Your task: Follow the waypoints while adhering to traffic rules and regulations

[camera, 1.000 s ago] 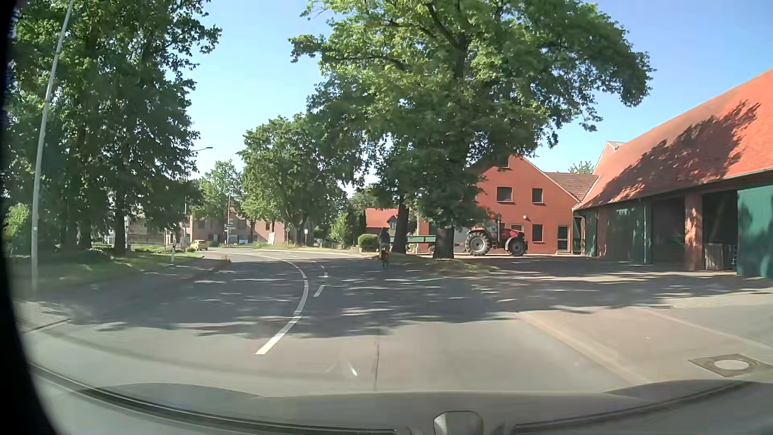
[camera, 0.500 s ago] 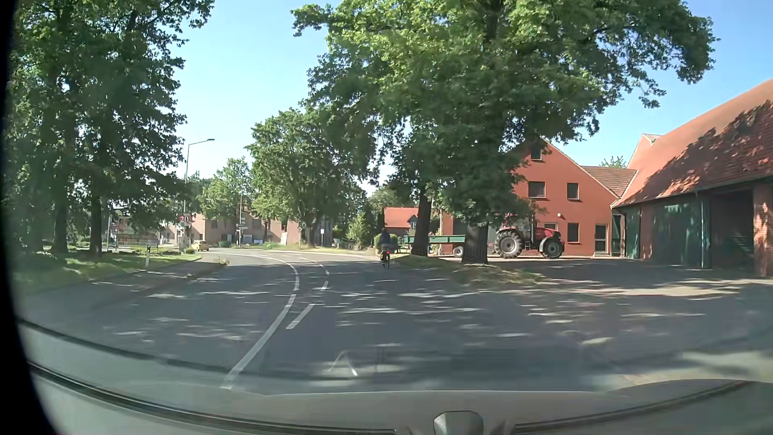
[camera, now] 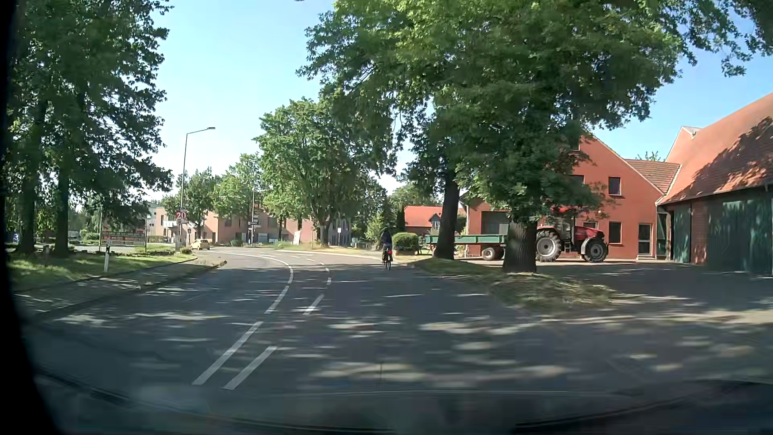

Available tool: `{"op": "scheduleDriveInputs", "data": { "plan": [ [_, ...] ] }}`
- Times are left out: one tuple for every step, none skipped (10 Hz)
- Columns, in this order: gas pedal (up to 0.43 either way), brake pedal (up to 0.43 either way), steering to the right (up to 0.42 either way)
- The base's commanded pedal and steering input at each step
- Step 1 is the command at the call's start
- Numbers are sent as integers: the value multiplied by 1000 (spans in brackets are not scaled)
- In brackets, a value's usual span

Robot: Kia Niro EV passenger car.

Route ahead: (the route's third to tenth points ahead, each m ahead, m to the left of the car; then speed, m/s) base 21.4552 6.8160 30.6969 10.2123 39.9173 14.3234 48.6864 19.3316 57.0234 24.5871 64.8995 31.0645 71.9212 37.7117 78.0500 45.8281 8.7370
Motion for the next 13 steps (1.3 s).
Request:
{"op": "scheduleDriveInputs", "data": {
  "plan": [
    [150,6,-41],
    [157,6,-40],
    [169,6,-40],
    [209,6,-41],
    [220,6,-41],
    [248,6,-40],
    [260,6,-40],
    [260,6,-41],
    [260,6,-41],
    [260,6,-41],
    [260,6,-41],
    [260,6,-40],
    [260,6,-41]
  ]
}}
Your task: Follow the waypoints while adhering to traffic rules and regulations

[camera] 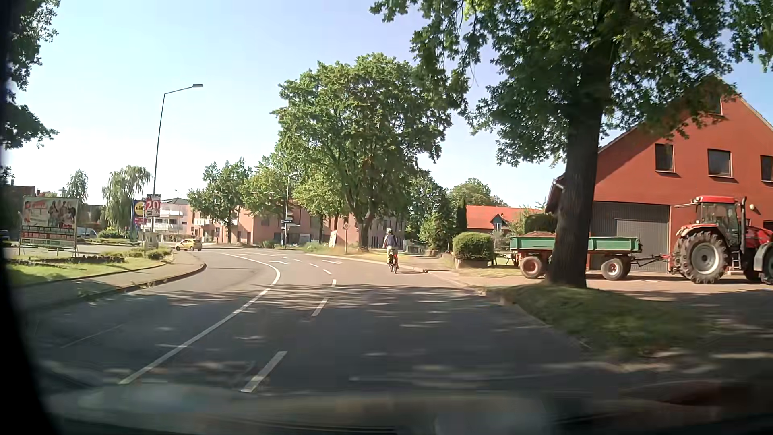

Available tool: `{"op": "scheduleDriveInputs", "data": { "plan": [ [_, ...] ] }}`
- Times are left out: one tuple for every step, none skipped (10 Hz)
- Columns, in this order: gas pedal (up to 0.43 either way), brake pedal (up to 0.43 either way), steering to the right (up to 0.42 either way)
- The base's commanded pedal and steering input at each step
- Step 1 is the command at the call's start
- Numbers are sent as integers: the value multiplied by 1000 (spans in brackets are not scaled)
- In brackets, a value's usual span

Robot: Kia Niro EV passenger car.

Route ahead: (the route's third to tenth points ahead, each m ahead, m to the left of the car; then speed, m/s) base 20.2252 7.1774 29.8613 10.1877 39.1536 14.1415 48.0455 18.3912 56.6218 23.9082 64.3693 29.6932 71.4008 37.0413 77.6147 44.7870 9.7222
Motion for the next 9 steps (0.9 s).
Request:
{"op": "scheduleDriveInputs", "data": {
  "plan": [
    [248,6,-44],
    [248,6,-45],
    [248,6,-45],
    [240,6,-46],
    [197,6,-45],
    [169,6,-43],
    [157,6,-40],
    [150,6,-40],
    [130,6,-40]
  ]
}}
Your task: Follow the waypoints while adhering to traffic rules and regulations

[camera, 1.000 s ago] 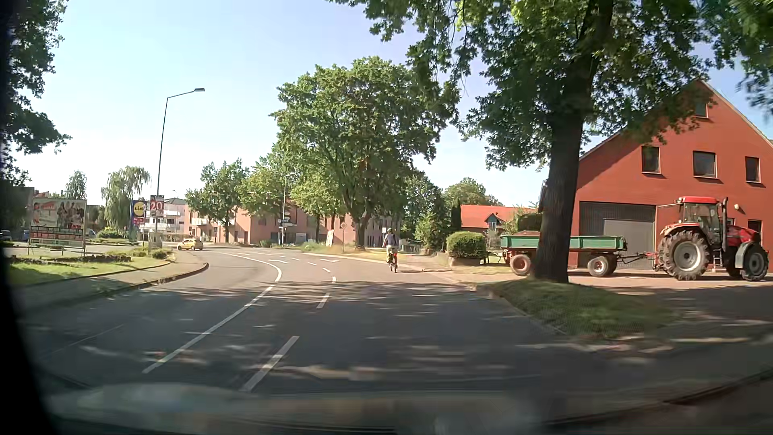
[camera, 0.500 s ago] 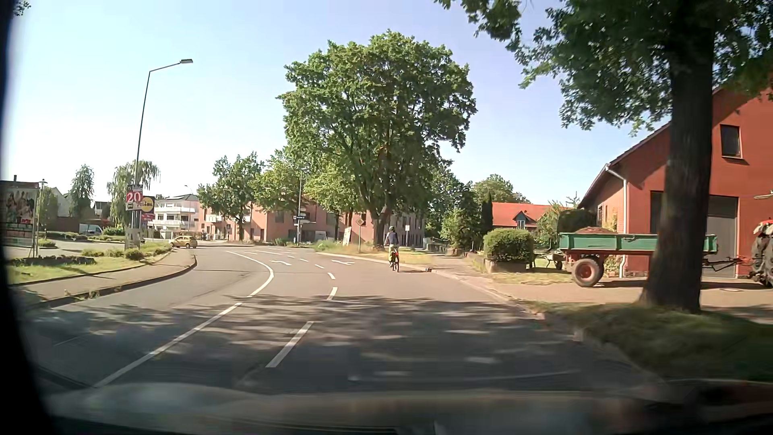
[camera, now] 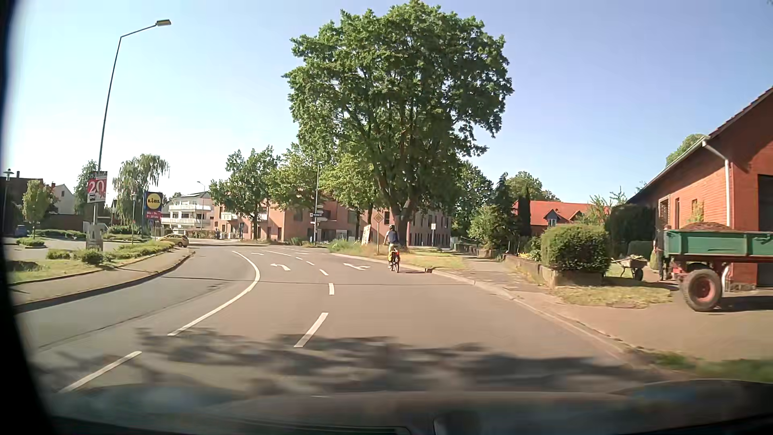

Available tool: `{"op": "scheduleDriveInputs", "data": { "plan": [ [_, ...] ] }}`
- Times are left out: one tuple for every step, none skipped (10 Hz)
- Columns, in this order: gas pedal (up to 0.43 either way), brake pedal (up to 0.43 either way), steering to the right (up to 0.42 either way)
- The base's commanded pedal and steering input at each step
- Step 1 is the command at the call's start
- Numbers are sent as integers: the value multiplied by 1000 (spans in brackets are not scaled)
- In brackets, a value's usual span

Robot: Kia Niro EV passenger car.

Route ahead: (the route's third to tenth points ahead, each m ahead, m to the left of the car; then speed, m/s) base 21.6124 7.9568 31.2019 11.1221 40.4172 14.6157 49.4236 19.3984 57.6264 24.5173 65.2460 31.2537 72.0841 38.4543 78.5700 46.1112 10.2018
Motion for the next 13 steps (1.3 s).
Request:
{"op": "scheduleDriveInputs", "data": {
  "plan": [
    [98,6,-40],
    [0,6,-40],
    [0,6,-40],
    [0,6,-41],
    [0,6,-41],
    [0,6,-42],
    [0,6,-44],
    [0,6,-48],
    [0,6,-51],
    [0,6,-53],
    [20,6,-54],
    [28,6,-54],
    [39,6,-54]
  ]
}}
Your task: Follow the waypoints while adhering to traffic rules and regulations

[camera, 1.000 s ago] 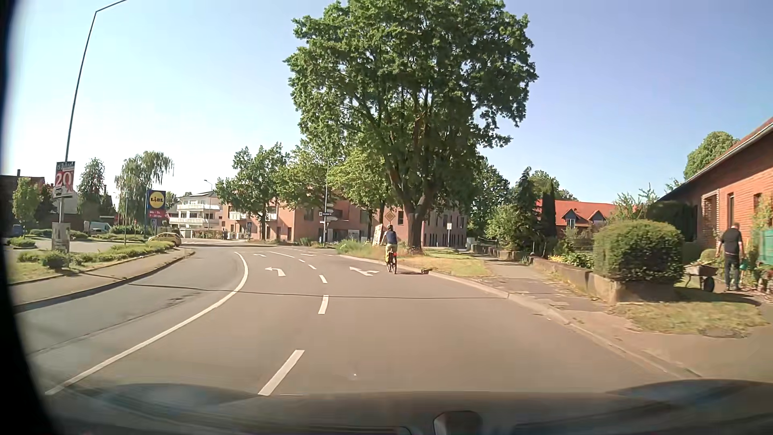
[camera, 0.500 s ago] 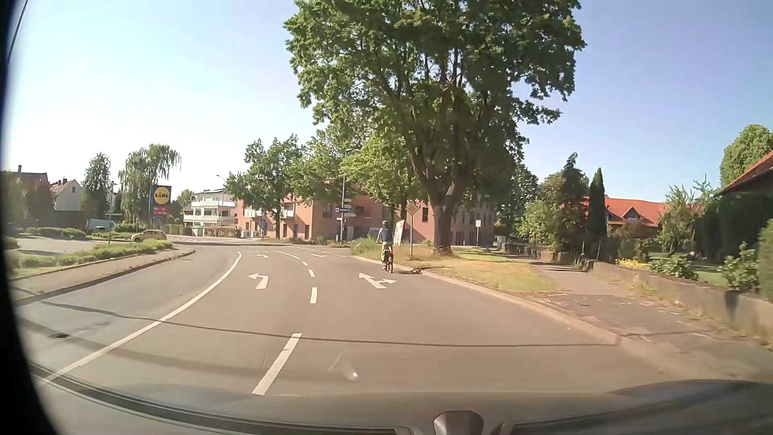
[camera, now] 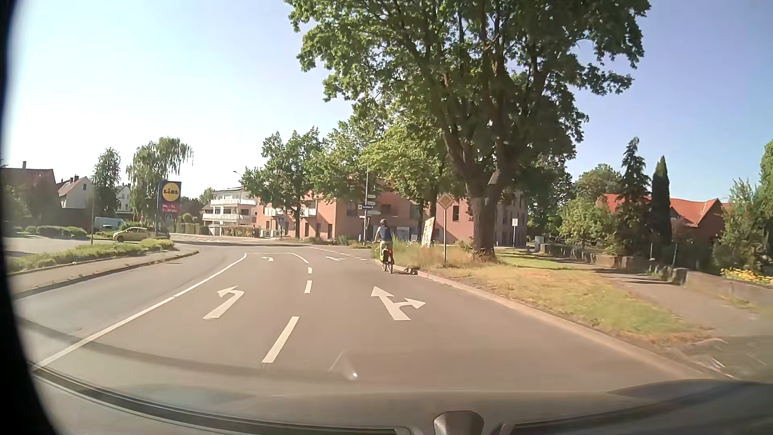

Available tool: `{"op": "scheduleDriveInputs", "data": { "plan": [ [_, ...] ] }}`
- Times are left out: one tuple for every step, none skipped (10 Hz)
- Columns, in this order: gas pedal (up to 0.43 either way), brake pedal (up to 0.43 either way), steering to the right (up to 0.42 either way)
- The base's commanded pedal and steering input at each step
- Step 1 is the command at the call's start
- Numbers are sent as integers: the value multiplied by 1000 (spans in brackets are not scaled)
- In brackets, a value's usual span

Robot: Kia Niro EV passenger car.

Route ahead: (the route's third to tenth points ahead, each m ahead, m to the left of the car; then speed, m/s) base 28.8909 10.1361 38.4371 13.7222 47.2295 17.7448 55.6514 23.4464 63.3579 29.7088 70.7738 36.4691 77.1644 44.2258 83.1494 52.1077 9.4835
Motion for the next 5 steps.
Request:
{"op": "scheduleDriveInputs", "data": {
  "plan": [
    [59,6,-54],
    [67,6,-54],
    [67,6,-54],
    [79,6,-55],
    [79,6,-56]
  ]
}}
